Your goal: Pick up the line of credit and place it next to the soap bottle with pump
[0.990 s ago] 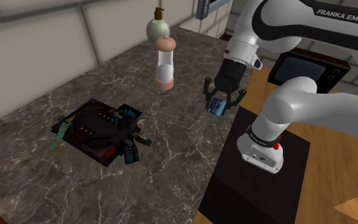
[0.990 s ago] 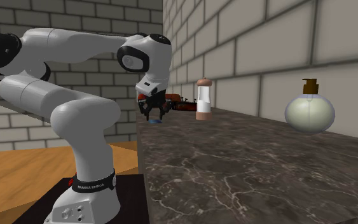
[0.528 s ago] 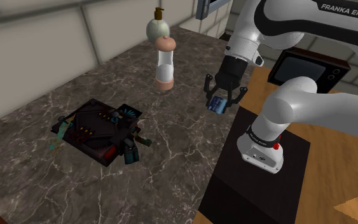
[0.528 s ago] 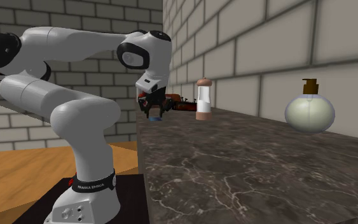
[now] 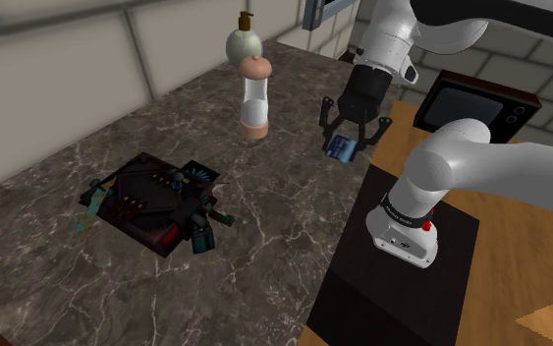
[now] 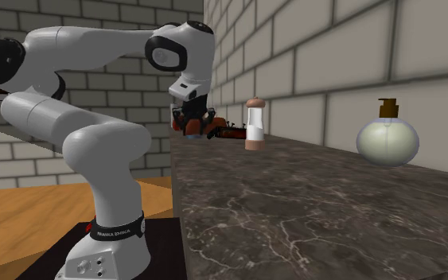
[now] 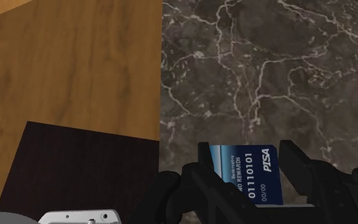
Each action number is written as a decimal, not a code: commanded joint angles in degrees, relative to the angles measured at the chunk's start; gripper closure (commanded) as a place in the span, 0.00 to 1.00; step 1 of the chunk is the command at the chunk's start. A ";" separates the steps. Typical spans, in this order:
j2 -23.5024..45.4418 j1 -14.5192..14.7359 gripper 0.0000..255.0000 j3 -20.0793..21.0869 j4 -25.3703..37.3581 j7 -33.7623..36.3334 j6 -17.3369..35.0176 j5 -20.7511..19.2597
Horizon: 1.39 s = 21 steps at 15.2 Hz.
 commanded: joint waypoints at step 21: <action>6.61 -1.03 1.00 -5.30 18.25 7.04 -9.58 -3.78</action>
